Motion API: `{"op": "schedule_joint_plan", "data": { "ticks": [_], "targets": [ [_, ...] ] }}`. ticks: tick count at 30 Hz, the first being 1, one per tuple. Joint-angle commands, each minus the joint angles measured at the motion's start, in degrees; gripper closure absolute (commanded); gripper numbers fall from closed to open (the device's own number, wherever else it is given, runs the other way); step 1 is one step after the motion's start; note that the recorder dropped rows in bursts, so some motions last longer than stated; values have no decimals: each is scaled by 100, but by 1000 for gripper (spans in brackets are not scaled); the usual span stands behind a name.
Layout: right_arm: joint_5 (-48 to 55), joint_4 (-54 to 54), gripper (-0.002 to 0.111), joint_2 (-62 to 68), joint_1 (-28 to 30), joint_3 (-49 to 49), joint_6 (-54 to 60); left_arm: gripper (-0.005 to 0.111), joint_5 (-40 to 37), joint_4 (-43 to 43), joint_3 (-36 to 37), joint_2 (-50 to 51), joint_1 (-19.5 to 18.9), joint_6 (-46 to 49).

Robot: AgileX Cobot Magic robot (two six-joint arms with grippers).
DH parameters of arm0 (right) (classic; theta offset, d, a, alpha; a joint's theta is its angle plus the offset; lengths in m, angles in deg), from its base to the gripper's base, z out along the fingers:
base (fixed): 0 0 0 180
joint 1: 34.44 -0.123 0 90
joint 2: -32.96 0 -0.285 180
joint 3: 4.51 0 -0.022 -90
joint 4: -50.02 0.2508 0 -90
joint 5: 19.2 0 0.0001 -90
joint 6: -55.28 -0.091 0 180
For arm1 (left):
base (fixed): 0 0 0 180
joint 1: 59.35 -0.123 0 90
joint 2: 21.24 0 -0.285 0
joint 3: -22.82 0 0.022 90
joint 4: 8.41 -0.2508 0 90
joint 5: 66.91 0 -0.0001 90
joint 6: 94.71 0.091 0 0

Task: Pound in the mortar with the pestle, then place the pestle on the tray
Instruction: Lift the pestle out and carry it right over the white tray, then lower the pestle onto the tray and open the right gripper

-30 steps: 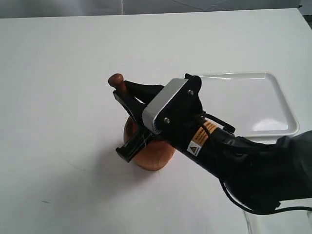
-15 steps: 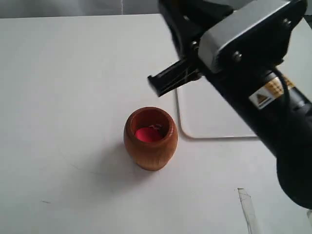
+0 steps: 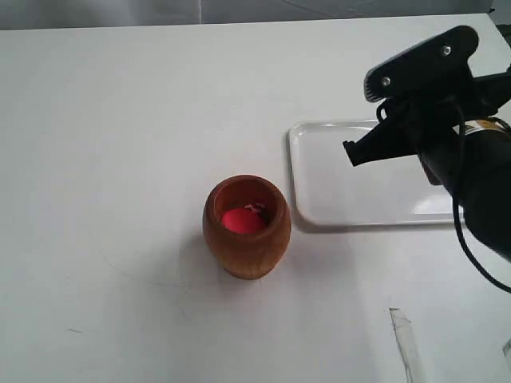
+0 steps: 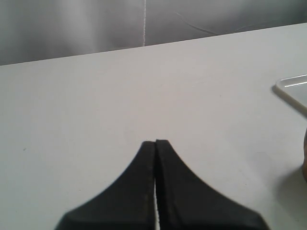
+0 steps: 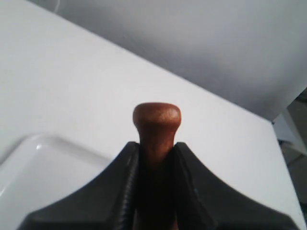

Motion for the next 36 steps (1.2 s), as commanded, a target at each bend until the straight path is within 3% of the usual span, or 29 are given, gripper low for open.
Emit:
{"op": "schedule_joint_plan", "data": {
  "ticks": [1,7,12,16,24,33,36],
  "targets": [
    [804,-621,108,507,654,-35,-468,107,17,42,3,-7,44,-47],
    [1045,-1980,108,1382,1210,121,-1748,107,17,42,3,-7,44,-47],
    [1538,-2830,108,2141,1319,717,-2435,107,17,42,3,-7,44,-47],
    [2142,-2855,108,2596,1319,1282,-2435,107,17,42,3,-7,44,-47],
    [2279,-2823,108,2975,1319,1526,-2757,107,17,42,3,-7,44,-47],
    [2432,-2662,76,2962,1319,1526,-2852,107,17,42,3,-7,44,-47],
    [2568,-2524,70,2632,1319,1526,-2852,107,17,42,3,-7,44,-47]
  ]
}}
